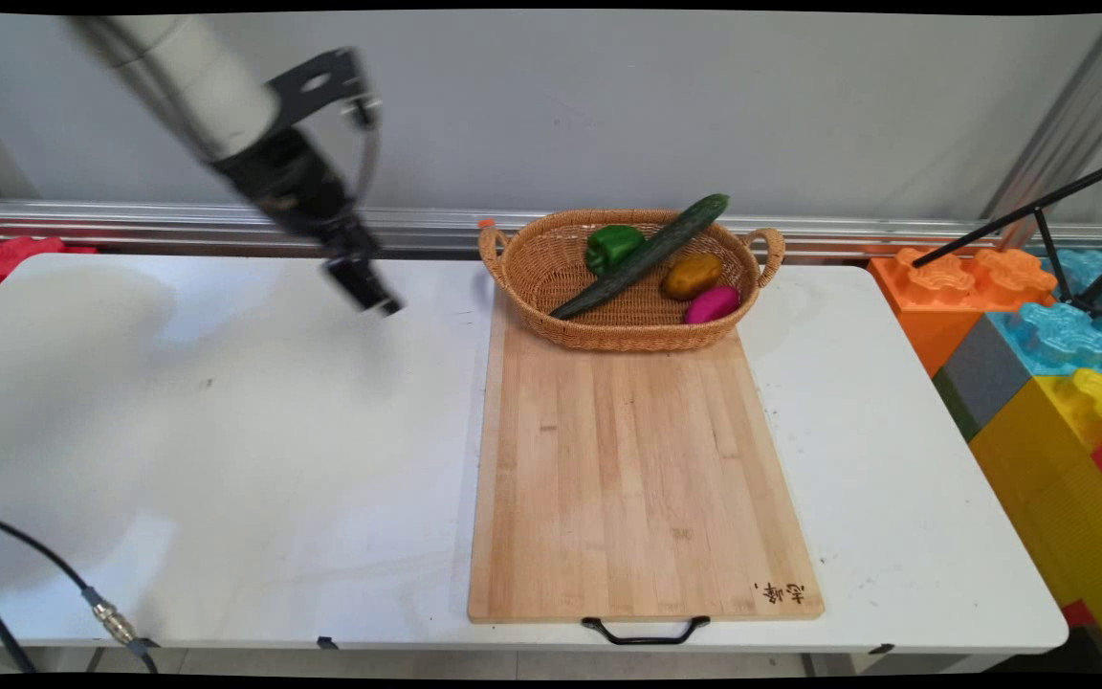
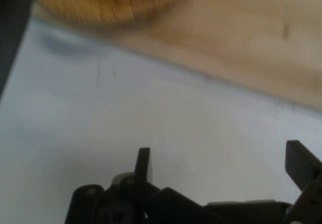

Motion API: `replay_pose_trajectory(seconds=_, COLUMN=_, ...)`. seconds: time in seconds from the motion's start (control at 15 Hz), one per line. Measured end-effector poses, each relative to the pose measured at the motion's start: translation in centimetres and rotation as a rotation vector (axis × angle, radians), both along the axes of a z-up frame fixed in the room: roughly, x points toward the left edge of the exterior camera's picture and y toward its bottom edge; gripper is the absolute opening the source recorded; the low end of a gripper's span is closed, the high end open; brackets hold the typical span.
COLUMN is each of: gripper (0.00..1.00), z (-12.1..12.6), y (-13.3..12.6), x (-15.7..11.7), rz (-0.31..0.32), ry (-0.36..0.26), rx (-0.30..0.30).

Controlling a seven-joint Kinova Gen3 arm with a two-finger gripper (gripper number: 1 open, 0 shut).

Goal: Pick up the cucumber from the vegetable basket

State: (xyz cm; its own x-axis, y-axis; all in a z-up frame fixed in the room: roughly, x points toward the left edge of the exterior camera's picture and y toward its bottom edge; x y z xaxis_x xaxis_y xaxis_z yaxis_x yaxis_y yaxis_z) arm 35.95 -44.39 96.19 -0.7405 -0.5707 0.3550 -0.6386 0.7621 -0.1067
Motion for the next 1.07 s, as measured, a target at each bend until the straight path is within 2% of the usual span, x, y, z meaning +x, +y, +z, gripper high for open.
replay_pose_trajectory(seconds=0.13, gripper=1.0, z=0.4, y=-2.1, x=-3.3, rz=0.056, ry=0.026, rx=-0.041)
replay_pose_trajectory(seconds=0.4, gripper=1.0, z=-0.4, y=-5.7, x=-7.2, rz=0.141, ry=0.062, rx=-0.086)
replay_pose_trajectory(seconds=0.73, gripper=1.0, z=-5.0, y=-10.7, x=-11.5, rz=0.235, ry=0.091, rx=-0.107)
replay_pose_trajectory(seconds=1.07, gripper=1.0, z=-10.9, y=-14.5, x=-14.6, rz=0.261, ry=0.117, rx=-0.102)
